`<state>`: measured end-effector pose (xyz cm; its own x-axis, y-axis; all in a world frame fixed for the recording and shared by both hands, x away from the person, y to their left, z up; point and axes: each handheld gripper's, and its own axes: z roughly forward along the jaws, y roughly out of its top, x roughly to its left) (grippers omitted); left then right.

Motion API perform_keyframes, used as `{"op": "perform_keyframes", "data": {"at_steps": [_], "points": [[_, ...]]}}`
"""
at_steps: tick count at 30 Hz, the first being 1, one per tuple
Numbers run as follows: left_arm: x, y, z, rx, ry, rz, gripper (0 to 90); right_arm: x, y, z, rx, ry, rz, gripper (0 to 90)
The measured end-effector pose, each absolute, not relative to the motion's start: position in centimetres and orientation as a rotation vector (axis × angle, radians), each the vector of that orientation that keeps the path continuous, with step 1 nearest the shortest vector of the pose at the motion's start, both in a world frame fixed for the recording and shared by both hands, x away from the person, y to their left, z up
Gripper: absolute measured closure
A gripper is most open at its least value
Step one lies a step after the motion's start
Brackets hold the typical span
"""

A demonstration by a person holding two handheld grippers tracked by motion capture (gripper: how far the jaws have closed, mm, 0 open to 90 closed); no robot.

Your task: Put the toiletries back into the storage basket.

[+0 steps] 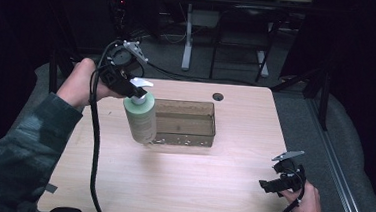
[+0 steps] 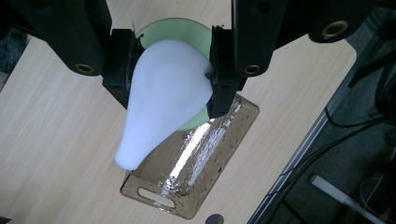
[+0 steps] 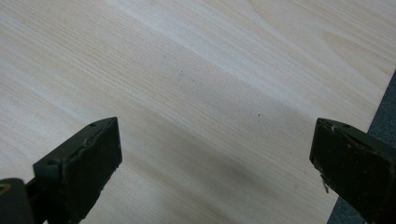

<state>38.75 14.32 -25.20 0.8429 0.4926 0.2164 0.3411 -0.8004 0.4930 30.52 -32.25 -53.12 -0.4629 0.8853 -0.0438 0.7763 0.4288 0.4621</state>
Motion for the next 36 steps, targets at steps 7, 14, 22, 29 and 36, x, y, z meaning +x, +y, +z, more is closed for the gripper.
{"op": "perform_keyframes", "data": {"at_steps": [7,14,22,29,36], "points": [[39.1,13.9,-24.5,2.58,0.613,0.475,61.0,30.5,-32.3,-53.1,1.435,2.405,0.549,1.7],[39.7,13.8,-24.1,2.579,0.628,0.481,61.1,30.5,-32.3,-53.1,1.438,2.407,0.548,1.8],[40.8,13.8,-23.8,2.577,0.654,0.495,61.1,30.5,-32.2,-53.2,1.443,2.407,0.557,2.0],[41.8,13.6,-23.6,2.572,0.681,0.493,61.1,30.5,-32.2,-53.2,1.437,2.407,0.557,2.0],[42.7,13.4,-23.4,2.568,0.703,0.507,61.1,30.5,-32.2,-53.2,1.43,2.407,0.55,2.0]]}}
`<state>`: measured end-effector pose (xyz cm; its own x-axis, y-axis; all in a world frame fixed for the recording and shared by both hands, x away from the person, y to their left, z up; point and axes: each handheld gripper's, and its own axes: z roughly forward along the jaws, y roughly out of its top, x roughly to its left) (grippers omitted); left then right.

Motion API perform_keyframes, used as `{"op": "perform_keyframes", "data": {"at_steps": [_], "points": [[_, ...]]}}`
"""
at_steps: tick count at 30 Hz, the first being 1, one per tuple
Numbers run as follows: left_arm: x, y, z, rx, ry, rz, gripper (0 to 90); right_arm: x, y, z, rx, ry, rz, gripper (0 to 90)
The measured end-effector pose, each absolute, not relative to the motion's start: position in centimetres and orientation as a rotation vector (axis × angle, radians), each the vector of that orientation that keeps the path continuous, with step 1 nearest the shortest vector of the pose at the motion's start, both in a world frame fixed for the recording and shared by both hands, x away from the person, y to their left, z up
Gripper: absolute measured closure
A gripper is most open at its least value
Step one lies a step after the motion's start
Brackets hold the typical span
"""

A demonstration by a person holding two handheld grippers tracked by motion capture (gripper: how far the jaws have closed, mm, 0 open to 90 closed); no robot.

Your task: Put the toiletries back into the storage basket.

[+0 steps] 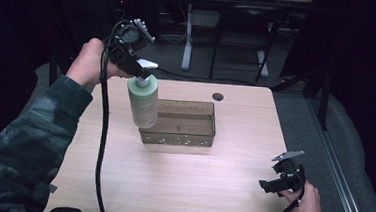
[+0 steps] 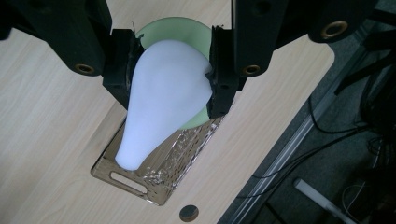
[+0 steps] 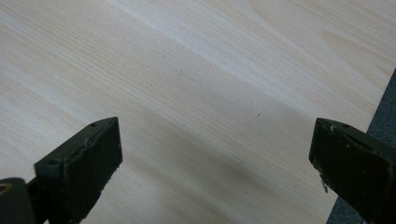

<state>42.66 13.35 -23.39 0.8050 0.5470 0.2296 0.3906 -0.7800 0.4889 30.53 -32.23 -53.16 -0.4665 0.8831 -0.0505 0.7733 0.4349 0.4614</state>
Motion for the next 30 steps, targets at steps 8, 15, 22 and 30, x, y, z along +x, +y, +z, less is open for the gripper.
{"op": "perform_keyframes", "data": {"at_steps": [8,15,22,30], "points": [[43.8,12.9,-23.5,2.568,0.722,0.49,61.2,30.5,-32.2,-53.2,1.426,2.407,0.551,2.0],[44.6,12.6,-23.6,2.571,0.738,0.493,61.2,30.5,-32.2,-53.2,1.429,2.406,0.551,2.0],[45.3,12.5,-24.1,2.569,0.761,0.491,61.2,30.5,-32.2,-53.2,1.425,2.407,0.552,2.0],[46.1,12.1,-24.7,2.576,0.768,0.482,61.2,30.5,-32.2,-53.1,1.426,2.408,0.551,2.2]]}}
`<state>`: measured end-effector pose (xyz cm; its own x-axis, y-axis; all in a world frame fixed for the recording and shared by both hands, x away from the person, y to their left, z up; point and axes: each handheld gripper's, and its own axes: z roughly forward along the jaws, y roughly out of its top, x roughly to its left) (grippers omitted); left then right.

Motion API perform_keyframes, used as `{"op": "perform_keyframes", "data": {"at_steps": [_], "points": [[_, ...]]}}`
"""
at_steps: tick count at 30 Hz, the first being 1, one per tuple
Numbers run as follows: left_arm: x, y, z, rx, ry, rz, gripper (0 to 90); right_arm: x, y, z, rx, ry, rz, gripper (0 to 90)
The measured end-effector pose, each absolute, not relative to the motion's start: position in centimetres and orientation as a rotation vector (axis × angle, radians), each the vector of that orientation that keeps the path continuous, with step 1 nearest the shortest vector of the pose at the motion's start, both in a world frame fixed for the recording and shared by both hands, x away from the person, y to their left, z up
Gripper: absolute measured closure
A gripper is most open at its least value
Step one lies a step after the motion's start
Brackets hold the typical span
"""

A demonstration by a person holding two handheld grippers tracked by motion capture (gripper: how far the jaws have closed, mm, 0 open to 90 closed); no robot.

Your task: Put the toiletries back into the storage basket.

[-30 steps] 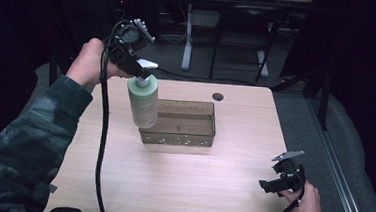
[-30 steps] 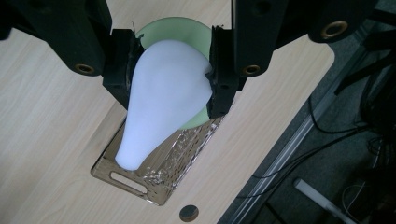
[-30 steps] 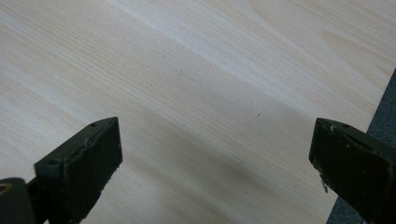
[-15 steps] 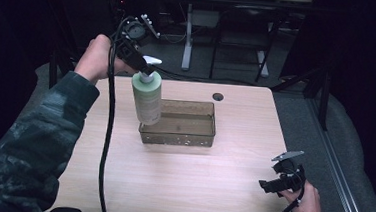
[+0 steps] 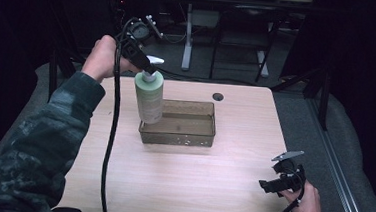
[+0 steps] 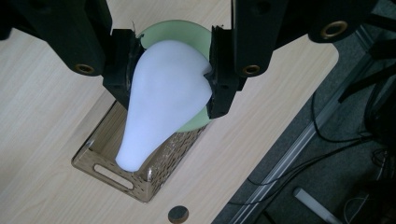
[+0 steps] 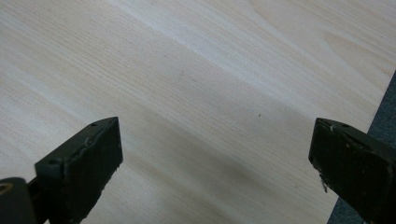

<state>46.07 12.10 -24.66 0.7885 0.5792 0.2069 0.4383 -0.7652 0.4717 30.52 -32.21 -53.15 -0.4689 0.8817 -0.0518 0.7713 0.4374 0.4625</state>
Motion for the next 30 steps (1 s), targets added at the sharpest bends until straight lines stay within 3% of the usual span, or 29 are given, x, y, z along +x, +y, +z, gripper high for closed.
{"op": "perform_keyframes", "data": {"at_steps": [30], "points": [[47.5,10.9,-28.5,2.593,0.775,0.421,61.3,30.5,-32.2,-53.2,1.428,2.407,0.552,2.3]]}}
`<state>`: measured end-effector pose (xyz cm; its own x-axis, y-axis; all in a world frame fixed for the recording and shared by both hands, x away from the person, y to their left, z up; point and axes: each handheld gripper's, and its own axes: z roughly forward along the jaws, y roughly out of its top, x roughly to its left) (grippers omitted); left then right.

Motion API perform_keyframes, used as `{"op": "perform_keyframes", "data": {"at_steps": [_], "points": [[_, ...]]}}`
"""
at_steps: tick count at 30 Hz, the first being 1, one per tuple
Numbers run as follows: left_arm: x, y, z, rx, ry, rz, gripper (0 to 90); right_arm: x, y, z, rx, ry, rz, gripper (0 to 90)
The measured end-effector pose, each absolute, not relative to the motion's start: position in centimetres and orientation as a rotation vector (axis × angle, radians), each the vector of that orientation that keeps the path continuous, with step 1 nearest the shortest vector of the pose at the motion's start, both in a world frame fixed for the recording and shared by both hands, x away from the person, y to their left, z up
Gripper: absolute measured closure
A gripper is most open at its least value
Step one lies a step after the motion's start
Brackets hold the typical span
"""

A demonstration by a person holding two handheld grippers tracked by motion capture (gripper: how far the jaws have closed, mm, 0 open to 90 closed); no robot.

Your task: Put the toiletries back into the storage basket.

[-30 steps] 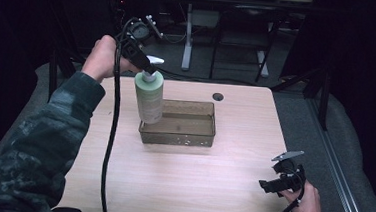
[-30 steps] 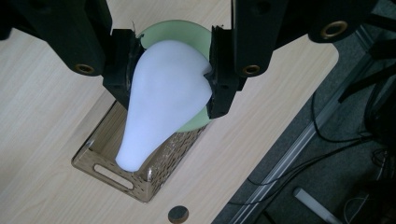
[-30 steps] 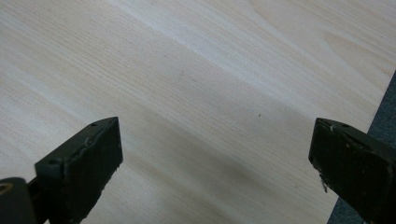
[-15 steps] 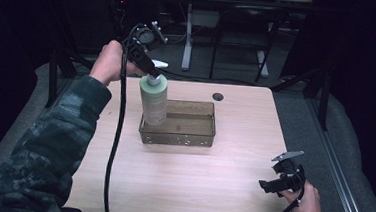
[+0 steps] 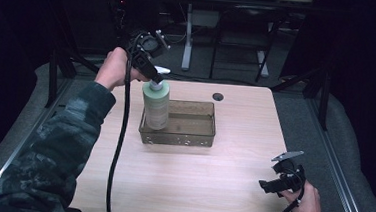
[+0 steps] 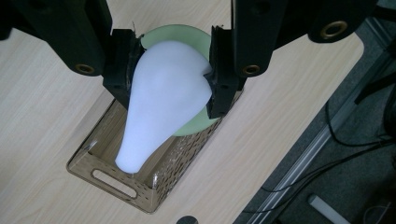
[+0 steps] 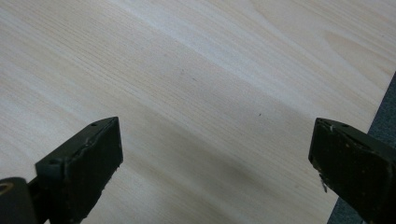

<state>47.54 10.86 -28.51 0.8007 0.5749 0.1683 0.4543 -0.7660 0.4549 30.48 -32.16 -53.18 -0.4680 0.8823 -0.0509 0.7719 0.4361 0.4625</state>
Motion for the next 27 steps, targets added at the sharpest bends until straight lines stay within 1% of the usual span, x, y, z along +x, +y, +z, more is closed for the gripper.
{"op": "perform_keyframes", "data": {"at_steps": [27], "points": [[48.1,11.9,-31.9,2.619,0.803,0.335,61.4,30.4,-32.1,-53.1,1.426,2.412,0.55,2.3]]}}
